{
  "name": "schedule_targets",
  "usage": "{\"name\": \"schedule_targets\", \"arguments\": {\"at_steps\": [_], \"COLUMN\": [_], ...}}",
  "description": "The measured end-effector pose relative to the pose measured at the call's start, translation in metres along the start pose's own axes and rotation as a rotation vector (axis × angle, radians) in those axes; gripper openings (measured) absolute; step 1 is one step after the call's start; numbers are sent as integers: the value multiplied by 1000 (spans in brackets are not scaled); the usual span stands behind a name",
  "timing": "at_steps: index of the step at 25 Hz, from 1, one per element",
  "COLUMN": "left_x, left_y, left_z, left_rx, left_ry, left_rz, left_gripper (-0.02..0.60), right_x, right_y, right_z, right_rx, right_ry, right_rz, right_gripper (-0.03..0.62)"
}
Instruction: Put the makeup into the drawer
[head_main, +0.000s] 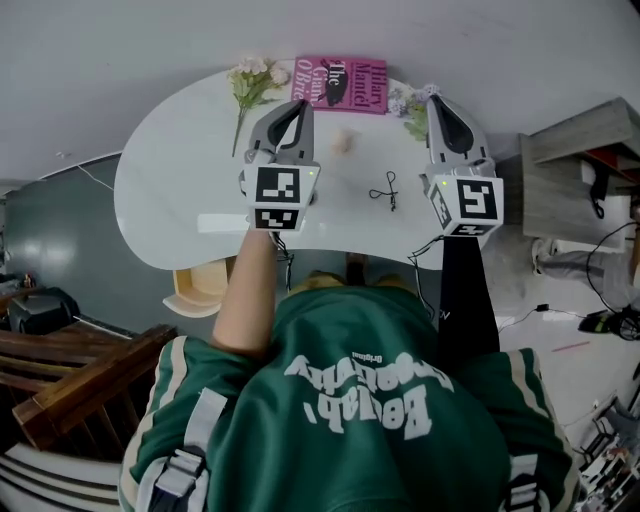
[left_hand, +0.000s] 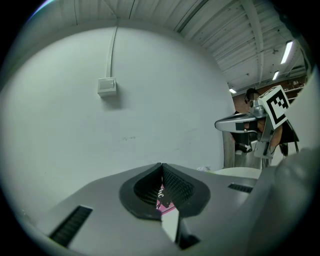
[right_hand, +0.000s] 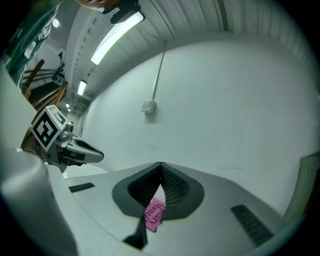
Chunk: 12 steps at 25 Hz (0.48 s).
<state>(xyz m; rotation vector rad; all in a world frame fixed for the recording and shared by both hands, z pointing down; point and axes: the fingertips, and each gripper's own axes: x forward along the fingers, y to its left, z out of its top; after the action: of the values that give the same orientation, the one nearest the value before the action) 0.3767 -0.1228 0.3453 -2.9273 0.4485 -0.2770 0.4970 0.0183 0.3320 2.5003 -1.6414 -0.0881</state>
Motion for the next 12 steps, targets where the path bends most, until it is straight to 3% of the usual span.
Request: {"name": "schedule_targets", "arguments": {"at_steps": [4, 8, 9, 10, 12], "left_x": [16, 39, 44, 49, 57], "left_y": [-12, -38, -47, -56, -70], "left_z": [-15, -60, -75, -92, -124], "left_rx": [9, 85, 81, 66, 42], "left_ry": [33, 152, 189, 230, 308], "left_rz": [-24, -107, -143, -179, -227], "left_gripper": [17, 24, 62, 187, 243], "right_x": [5, 1, -1, -3, -7], "right_y": [-6, -12, -16, -20, -27], "right_z": [-4, -13, -16, -18, -22], "right_rx": [0, 1, 1, 1, 2], "right_ry": [2, 14, 20, 25, 33], "right_rz": [23, 27, 20, 13, -3], "right_gripper": [9, 9, 9, 9, 9]}}
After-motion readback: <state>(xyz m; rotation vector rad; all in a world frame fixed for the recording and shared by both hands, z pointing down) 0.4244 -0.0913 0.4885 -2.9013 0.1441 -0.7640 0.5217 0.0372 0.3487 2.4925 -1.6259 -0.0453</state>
